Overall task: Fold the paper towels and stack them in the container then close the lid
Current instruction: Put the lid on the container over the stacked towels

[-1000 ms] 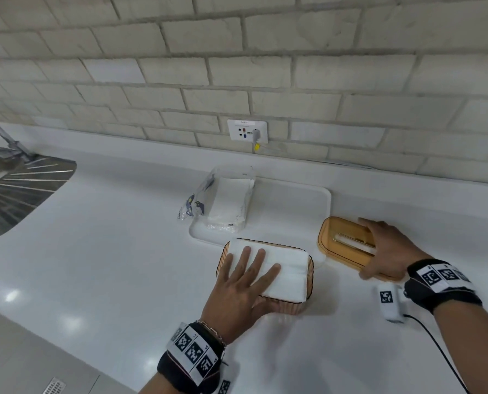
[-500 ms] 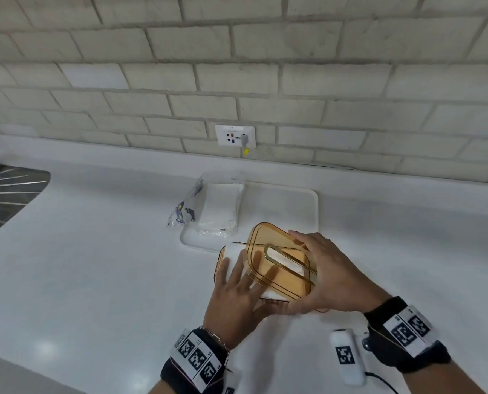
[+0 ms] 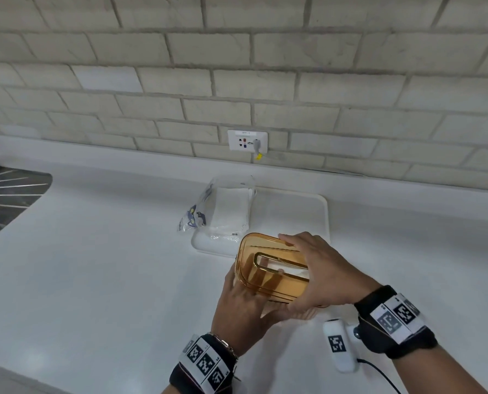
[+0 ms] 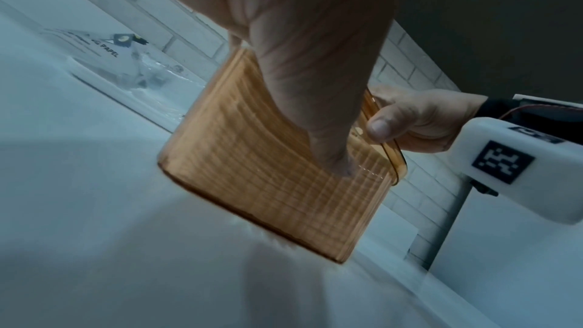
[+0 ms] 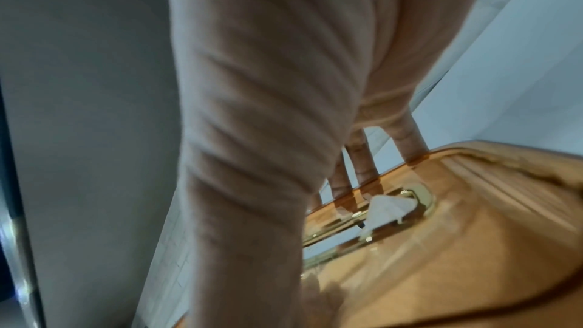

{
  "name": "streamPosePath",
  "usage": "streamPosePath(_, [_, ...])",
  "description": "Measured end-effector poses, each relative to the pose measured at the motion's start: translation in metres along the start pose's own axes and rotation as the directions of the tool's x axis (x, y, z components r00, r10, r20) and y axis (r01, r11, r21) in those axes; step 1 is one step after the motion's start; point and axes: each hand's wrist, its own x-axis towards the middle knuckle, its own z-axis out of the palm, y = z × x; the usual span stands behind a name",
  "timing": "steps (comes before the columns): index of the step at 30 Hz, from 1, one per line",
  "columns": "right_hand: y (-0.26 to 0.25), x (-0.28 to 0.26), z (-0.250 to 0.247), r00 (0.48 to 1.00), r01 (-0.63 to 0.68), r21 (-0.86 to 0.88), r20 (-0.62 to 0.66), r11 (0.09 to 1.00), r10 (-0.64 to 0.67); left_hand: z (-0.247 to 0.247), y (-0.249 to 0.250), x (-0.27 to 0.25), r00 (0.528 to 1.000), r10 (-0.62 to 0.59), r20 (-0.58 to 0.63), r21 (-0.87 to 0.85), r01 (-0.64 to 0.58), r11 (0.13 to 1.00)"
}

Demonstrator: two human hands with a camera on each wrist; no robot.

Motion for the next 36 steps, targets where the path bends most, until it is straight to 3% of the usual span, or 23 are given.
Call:
streamPosePath(4, [-0.003,0.007,0.003,1.000,-0.015,-0.024,0.024,1.000,0.016,-0.004,-0.018,-0.012,0.999,-0.037,-0.034,-0.050,0.035,0.998])
streamPosePath(9, [-0.005,0.011,0.006,0.999,-0.018,-0.061,0.048,0.998,0.021,-0.003,-0.040,-0.029,0.978,-0.208,-0.023,-0.326,0.189,0.926])
streamPosePath(13, [-0.006,0.013,0.007,0.998,-0.015,-0.085,0.055,0.996,0.019,-0.010,-0.042,-0.036,0.912,-0.403,0.079,-0.624,0.360,0.693])
streamPosePath(17, [-0.006,0.013,0.010,0.998,-0.014,-0.101,0.066,0.995,0.021,-0.022,-0.040,-0.032,0.820,-0.549,0.163,-0.841,0.407,0.357])
streamPosePath(18, [-0.007,0.013,0.010,0.997,-0.015,-0.105,0.068,0.994,0.022,-0.024,-0.041,-0.031,0.799,-0.572,0.186,-0.855,0.419,0.306])
streamPosePath(25, [-0.008,0.016,0.013,0.996,-0.024,-0.138,0.085,0.990,0.036,-0.023,-0.048,-0.026,0.733,-0.631,0.255,-0.865,0.465,0.190])
streamPosePath(29, [-0.006,0.019,0.014,0.994,-0.016,-0.166,0.102,0.986,0.033,-0.023,-0.048,-0.025,0.722,-0.624,0.299,-0.875,0.469,0.124])
streamPosePath(31, [-0.005,0.019,0.014,0.994,-0.008,-0.165,0.102,0.986,0.025,-0.024,-0.049,-0.025,0.726,-0.609,0.319,-0.868,0.481,0.119])
streamPosePath(33, [-0.001,0.018,0.013,0.994,-0.006,-0.128,0.109,0.992,0.020,-0.026,-0.051,-0.023,0.741,-0.594,0.313,-0.844,0.504,0.184])
streamPosePath(34, [0.001,0.016,0.011,0.994,-0.014,-0.082,0.107,0.997,0.023,-0.027,-0.053,-0.021,0.765,-0.584,0.270,-0.817,0.504,0.282])
streamPosePath(36, [0.009,0.008,0.005,0.997,-0.051,0.026,0.059,0.998,0.049,-0.029,-0.054,-0.014,0.854,-0.514,0.084,-0.670,0.430,0.605])
